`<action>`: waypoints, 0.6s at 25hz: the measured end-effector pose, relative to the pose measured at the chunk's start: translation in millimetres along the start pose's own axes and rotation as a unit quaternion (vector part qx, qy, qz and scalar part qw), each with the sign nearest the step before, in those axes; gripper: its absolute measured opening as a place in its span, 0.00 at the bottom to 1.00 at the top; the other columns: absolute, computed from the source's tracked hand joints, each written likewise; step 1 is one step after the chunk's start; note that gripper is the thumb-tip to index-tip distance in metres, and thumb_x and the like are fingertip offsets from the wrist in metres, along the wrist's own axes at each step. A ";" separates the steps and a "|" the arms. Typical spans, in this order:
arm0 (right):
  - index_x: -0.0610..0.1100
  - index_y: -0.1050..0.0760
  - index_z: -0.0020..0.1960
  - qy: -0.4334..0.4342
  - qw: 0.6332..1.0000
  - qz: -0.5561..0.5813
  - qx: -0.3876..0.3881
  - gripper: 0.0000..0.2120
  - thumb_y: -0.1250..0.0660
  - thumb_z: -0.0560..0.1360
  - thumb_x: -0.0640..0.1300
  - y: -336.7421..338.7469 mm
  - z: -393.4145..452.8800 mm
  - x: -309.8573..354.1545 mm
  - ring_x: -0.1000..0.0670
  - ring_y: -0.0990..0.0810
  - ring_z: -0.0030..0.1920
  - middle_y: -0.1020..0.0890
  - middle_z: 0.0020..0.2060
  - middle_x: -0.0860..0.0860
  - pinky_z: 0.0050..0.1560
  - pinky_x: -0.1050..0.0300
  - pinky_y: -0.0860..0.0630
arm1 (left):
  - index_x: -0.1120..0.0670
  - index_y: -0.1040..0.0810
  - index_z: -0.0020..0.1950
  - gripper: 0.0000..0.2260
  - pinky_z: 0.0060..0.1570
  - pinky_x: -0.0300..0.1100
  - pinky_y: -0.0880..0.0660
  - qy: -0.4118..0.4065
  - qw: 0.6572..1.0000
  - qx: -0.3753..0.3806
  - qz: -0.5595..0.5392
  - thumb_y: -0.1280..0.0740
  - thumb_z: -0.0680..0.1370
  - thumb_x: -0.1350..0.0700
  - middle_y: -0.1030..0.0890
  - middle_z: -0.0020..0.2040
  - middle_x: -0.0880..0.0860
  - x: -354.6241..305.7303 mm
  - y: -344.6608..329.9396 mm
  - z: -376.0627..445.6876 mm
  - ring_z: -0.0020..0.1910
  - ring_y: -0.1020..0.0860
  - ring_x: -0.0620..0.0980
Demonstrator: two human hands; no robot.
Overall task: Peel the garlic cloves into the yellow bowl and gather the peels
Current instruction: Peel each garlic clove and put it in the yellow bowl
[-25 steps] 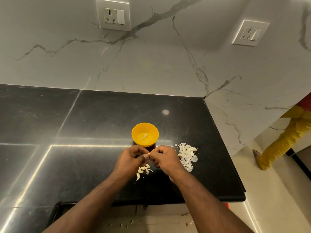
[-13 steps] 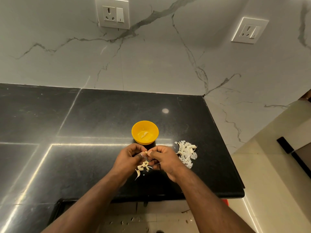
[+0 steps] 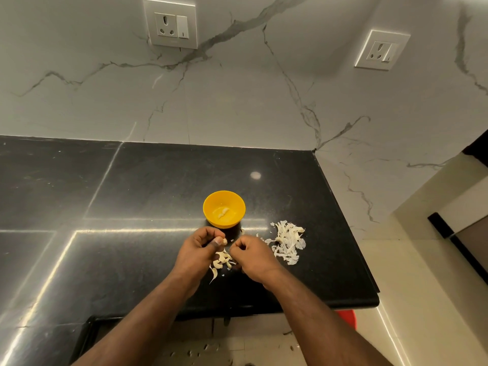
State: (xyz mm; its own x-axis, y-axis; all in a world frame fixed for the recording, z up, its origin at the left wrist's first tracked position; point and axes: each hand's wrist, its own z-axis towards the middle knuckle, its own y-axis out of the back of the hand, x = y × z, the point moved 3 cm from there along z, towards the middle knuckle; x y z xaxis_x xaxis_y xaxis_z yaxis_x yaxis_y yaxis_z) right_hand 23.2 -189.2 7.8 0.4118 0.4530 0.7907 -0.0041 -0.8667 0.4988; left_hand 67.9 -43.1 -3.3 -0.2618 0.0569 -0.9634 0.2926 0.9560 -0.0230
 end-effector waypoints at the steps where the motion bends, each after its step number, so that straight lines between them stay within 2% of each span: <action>1: 0.46 0.22 0.43 -0.004 1.000 -0.018 -0.005 0.06 0.35 0.75 0.47 -0.1 -0.1 -2.7 0.49 0.16 0.39 0.18 0.35 0.51 0.45 0.46 0.19 | 0.56 0.19 0.50 0.05 0.42 0.44 0.25 0.002 1.000 -0.008 -0.016 0.33 0.80 0.64 0.16 0.44 0.55 -1.8 0.6 1.8 0.42 0.21 0.49; 4: 0.47 0.20 0.42 -0.012 0.998 -0.018 -0.055 0.05 0.34 0.75 0.45 12.1 1.9 -10.5 0.48 0.16 0.41 0.16 0.36 0.51 0.48 0.47 0.19 | 0.58 0.20 0.53 0.04 0.40 0.43 0.26 0.029 0.997 -0.018 -0.072 0.34 0.81 0.64 0.17 0.43 0.55 -4.5 3.1 4.5 0.40 0.23 0.49; 8: 0.48 0.17 0.43 -0.003 0.987 -0.028 -0.158 0.06 0.32 0.75 0.41 46.1 5.9 -16.3 0.53 0.18 0.41 0.16 0.39 0.54 0.44 0.56 0.23 | 0.59 0.20 0.53 0.04 0.39 0.41 0.25 0.069 0.995 0.000 -0.077 0.34 0.81 0.63 0.16 0.42 0.55 -3.4 3.1 -1.3 0.38 0.23 0.48; 11: 0.49 0.15 0.54 0.006 0.984 -0.072 -0.162 0.12 0.34 0.75 0.38 53.8 5.2 -15.8 0.55 0.19 0.45 0.15 0.47 0.53 0.45 0.62 0.26 | 0.59 0.19 0.53 0.04 0.39 0.40 0.24 0.073 0.995 0.003 -0.072 0.34 0.81 0.62 0.15 0.43 0.57 -4.8 1.5 -2.6 0.38 0.22 0.48; 13: 0.49 0.17 0.59 0.057 0.986 -0.051 -0.148 0.13 0.32 0.76 0.40 47.8 1.1 -6.9 0.56 0.19 0.50 0.15 0.53 0.54 0.53 0.62 0.24 | 0.60 0.20 0.53 0.04 0.38 0.39 0.24 0.070 0.995 0.008 -0.073 0.33 0.81 0.62 0.15 0.43 0.57 -5.5 0.0 -1.1 0.37 0.22 0.48; 15: 0.49 0.18 0.62 0.099 0.991 -0.001 -0.091 0.14 0.29 0.77 0.43 34.7 -5.1 4.5 0.59 0.19 0.53 0.16 0.54 0.56 0.60 0.59 0.23 | 0.60 0.20 0.53 0.03 0.36 0.39 0.24 0.065 0.996 0.013 -0.066 0.33 0.81 0.62 0.15 0.41 0.58 -6.5 -1.7 0.4 0.36 0.22 0.48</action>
State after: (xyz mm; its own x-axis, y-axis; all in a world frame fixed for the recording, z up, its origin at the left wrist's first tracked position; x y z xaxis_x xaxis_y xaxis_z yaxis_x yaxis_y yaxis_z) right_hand 20.2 -216.2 30.5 0.2243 0.5022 0.8351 -0.1763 -0.8219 0.5416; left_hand 69.5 -45.1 2.9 -0.4155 -0.0307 -0.9091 0.2712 0.9498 -0.1560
